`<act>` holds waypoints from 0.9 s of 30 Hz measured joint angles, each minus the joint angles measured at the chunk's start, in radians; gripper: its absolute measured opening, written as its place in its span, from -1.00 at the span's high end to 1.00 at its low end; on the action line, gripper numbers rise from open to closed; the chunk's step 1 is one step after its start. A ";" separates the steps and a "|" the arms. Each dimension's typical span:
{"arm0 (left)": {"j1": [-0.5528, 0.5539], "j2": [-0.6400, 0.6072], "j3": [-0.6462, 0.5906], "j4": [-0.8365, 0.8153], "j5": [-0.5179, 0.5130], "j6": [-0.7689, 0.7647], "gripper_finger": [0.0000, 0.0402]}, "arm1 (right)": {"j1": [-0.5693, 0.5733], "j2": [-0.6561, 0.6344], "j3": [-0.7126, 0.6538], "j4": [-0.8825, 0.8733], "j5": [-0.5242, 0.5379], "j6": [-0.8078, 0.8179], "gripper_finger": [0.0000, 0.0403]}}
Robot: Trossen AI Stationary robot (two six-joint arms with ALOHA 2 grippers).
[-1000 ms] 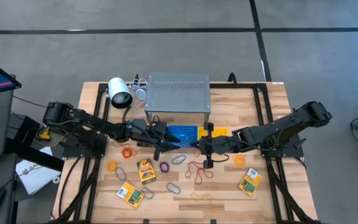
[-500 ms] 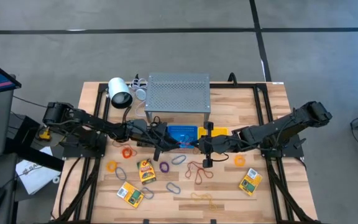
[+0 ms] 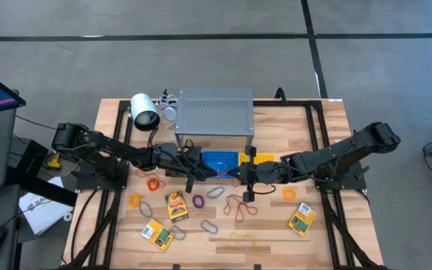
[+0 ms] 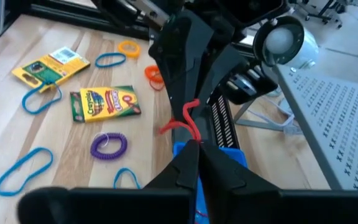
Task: Pick & Place Office Desk Supplies
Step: Put the red rubber band into the blue bin
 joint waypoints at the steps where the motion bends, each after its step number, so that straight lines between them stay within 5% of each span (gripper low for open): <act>1: 0.000 0.000 0.000 0.000 0.000 0.002 0.98 | -0.004 0.000 0.000 0.000 0.000 0.009 0.91; 18: 0.071 -0.026 -0.001 0.001 0.000 0.079 0.98 | -0.055 0.000 0.046 -0.043 -0.011 0.069 -0.14; 27: 0.091 -0.146 0.000 -0.017 0.036 0.115 0.99 | -0.046 0.000 0.101 -0.113 0.110 0.049 -0.23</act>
